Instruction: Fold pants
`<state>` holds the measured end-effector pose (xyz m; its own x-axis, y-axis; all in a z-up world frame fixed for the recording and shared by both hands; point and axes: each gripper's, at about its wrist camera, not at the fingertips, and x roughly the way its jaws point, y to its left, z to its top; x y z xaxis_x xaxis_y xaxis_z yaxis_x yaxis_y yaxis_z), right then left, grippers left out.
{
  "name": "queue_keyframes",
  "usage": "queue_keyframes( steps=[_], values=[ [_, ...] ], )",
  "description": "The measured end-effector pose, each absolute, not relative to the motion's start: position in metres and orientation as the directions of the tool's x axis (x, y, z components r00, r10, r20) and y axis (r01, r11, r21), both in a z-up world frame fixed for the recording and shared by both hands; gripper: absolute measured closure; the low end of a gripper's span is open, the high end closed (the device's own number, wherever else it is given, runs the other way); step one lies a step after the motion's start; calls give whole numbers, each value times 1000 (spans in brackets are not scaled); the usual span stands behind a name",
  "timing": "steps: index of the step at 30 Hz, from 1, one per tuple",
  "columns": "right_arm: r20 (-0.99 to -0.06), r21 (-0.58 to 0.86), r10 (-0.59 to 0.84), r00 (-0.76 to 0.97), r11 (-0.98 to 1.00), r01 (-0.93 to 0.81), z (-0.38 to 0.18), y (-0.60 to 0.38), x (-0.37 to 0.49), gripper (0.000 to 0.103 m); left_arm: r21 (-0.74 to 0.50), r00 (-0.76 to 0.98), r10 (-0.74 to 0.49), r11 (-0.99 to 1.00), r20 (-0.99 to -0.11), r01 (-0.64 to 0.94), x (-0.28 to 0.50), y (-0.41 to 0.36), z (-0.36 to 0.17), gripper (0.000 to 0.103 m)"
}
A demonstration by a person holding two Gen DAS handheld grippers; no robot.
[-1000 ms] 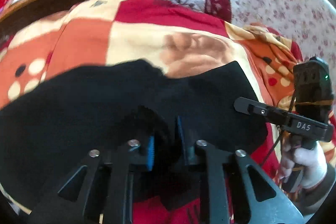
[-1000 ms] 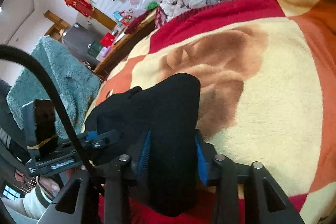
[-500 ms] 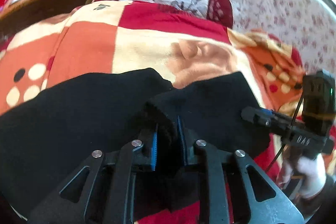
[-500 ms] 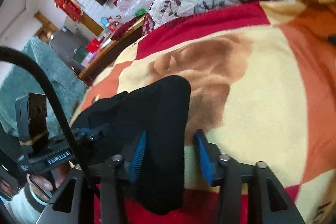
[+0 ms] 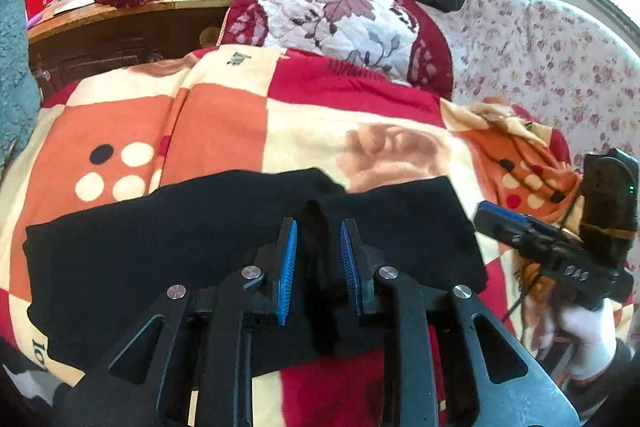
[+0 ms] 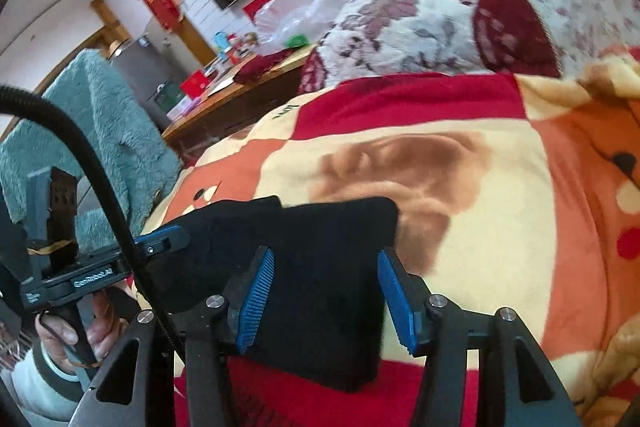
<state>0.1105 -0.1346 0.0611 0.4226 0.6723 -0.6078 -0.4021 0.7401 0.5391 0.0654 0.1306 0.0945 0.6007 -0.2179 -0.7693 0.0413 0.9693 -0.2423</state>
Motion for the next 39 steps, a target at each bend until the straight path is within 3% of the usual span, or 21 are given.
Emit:
queue_keyframes(
  steps=[7, 15, 23, 39],
  values=[
    [-646, 455, 657, 390, 741, -494, 60, -100, 122, 51, -254, 576, -235, 966, -782, 50, 76, 107, 79, 81],
    [-684, 442, 631, 366, 758, -481, 33, -89, 139, 52, -280, 530, -236, 960, -814, -3, 96, 108, 48, 81],
    [-661, 483, 656, 364, 743, -463, 44, -101, 130, 53, -290, 529, -245, 957, -813, -3, 87, 110, 56, 81],
    [-697, 398, 603, 388, 775, -491, 41, -105, 81, 51, -292, 528, -227, 956, -819, -41, 55, 103, 51, 81]
  ],
)
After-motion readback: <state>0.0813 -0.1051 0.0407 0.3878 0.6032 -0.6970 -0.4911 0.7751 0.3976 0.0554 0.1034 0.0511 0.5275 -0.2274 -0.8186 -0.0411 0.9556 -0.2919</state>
